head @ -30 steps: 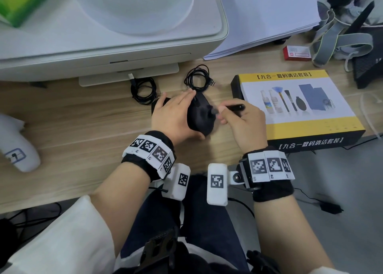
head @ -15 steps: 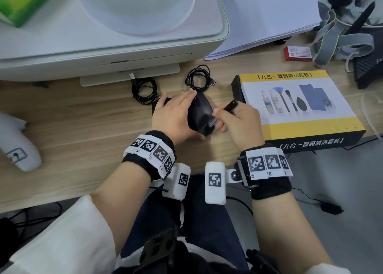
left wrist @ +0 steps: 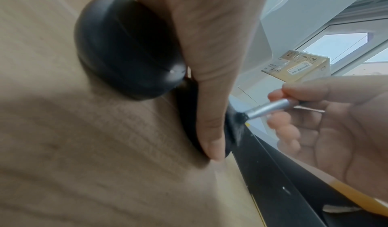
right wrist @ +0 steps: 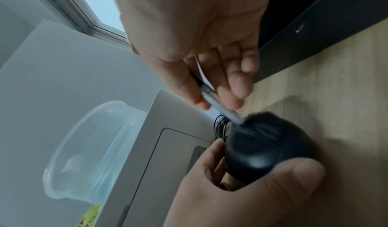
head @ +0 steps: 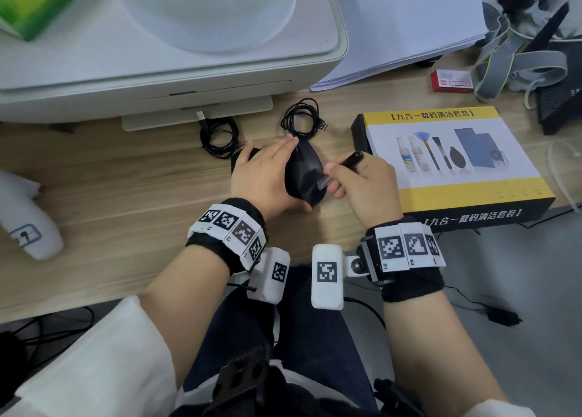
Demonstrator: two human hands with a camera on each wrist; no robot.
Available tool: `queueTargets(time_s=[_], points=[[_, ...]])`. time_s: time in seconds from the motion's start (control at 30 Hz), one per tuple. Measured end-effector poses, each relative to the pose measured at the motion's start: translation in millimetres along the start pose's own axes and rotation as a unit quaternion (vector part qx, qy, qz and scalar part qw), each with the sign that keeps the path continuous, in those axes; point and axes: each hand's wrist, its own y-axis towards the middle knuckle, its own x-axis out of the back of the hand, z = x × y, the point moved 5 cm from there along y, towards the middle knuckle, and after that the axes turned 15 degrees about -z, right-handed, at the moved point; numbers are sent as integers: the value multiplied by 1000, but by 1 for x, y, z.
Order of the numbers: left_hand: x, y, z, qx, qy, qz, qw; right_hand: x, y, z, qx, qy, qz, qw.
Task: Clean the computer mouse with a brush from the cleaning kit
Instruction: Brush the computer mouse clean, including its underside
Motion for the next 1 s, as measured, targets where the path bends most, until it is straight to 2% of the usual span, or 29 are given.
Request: queueTargets(time_s=[0.13, 0.27, 0.43, 0.57, 0.63, 0.73, 0.9, 1.0], points=[[0, 0, 0, -1, -3, 4, 1000, 4, -2, 2, 38, 7, -38, 999], [1, 0, 0, 1, -1, 8, 1000, 9, -2, 2, 20, 56, -88, 994], [-1, 0, 1, 9, -2, 7, 1000, 3, -2, 4, 16, 62, -48, 997], [-1, 0, 2, 21, -1, 5, 1000, -3, -3, -5, -1, -13, 0, 1000], [-1, 1, 2, 22, 0, 7, 1000, -3, -1, -6, -3, -24, -7, 1000], [-1, 1, 2, 25, -4, 6, 1000, 1, 0, 2, 31, -17, -40, 999], [-1, 1, 2, 21, -9, 2, 1000, -1, 4, -2, 9, -58, 13, 998], [-1, 1, 2, 21, -10, 5, 1000, 4, 2, -1, 30, -51, -30, 998]])
